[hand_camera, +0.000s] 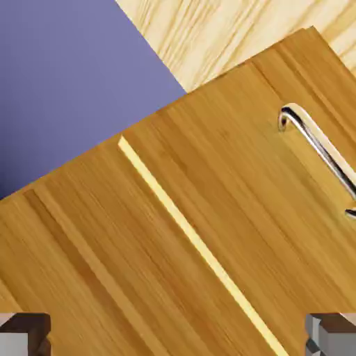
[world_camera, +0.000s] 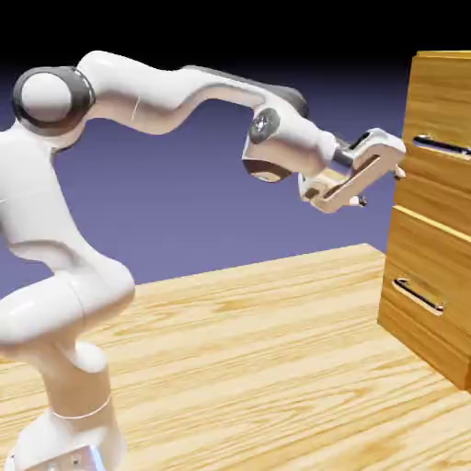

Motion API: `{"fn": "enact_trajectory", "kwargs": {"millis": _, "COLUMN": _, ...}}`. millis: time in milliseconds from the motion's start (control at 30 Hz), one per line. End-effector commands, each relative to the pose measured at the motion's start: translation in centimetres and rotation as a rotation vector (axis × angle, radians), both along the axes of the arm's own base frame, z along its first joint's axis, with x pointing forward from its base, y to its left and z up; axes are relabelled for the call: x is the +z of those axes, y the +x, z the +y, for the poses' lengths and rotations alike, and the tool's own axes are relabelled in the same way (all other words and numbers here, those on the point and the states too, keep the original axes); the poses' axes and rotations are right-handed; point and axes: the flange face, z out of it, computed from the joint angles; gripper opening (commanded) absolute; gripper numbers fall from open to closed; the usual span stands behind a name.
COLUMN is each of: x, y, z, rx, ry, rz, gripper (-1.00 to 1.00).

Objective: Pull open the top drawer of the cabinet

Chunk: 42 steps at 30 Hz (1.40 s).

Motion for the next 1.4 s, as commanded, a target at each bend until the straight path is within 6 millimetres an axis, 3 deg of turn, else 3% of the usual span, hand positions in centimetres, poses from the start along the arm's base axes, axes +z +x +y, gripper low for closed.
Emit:
{"fn": "enact_trajectory", "kwargs": {"millis": 0, "x": -0.2, "y": 0.4, "z": 0.0, "rx": -0.027, "ry": 0.067, "rz": -0.013, "gripper": 0.00}}
{"fn": "enact_trajectory", "kwargs": {"millis": 533, "x": -1.6, "y": 6.5, "z": 1.3, "rx": -0.381, "ry": 1.229, "rz": -0.197, "gripper": 0.00}}
{"fn": "enact_trajectory", "kwargs": {"millis": 733, "x": -0.8, "y": 8.6, "z": 2.1, "rx": -0.466, "ry": 1.706, "rz": -0.248, "gripper": 0.00}}
{"fn": "enact_trajectory", "kwargs": {"millis": 933, "x": 1.4, "y": 10.4, "z": 2.8, "rx": -0.509, "ry": 2.200, "rz": -0.278, "gripper": 0.00}}
{"fn": "enact_trajectory", "kwargs": {"millis": 1000, "x": 1.6, "y": 10.5, "z": 2.8, "rx": -0.511, "ry": 2.235, "rz": -0.279, "gripper": 0.00}}
{"fn": "enact_trajectory", "kwargs": {"millis": 1333, "x": 1.6, "y": 15.5, "z": 2.8, "rx": -0.510, "ry": 2.236, "rz": -0.281, "gripper": 0.00}}
{"fn": "enact_trajectory", "kwargs": {"millis": 1367, "x": 1.6, "y": 15.5, "z": 2.8, "rx": -0.510, "ry": 2.236, "rz": -0.281, "gripper": -1.00}}
